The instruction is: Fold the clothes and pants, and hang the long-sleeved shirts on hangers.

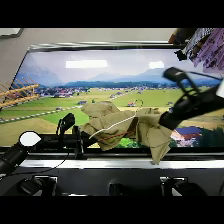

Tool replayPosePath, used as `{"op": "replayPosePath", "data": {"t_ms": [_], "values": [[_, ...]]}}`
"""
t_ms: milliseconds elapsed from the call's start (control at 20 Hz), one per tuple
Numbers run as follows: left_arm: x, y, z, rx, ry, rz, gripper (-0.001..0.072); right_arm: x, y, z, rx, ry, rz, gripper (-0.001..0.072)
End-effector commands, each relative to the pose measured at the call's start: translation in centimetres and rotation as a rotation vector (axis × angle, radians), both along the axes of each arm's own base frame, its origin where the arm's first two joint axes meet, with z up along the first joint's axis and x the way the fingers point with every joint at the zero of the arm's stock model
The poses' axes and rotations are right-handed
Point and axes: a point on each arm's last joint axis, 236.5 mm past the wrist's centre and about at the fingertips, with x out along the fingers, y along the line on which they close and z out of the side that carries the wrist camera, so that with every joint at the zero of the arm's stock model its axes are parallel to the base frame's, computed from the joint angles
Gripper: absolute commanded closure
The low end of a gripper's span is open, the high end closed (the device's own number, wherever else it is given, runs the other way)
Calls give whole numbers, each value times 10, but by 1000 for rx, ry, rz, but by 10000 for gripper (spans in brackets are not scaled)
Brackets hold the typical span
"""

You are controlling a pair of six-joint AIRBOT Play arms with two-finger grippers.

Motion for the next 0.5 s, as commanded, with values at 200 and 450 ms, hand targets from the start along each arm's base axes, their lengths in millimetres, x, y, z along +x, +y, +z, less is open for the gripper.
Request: {"op": "replayPosePath", "data": {"t_ms": [200, 450], "values": [[0, 0, 0, 1, 1, -1, 682, 20, 58, -43, 73, 18, 362, 97], [0, 0, 0, 0, 5, 1, 682, 33, 67, -56, 96, 12, 398, 177]]}}
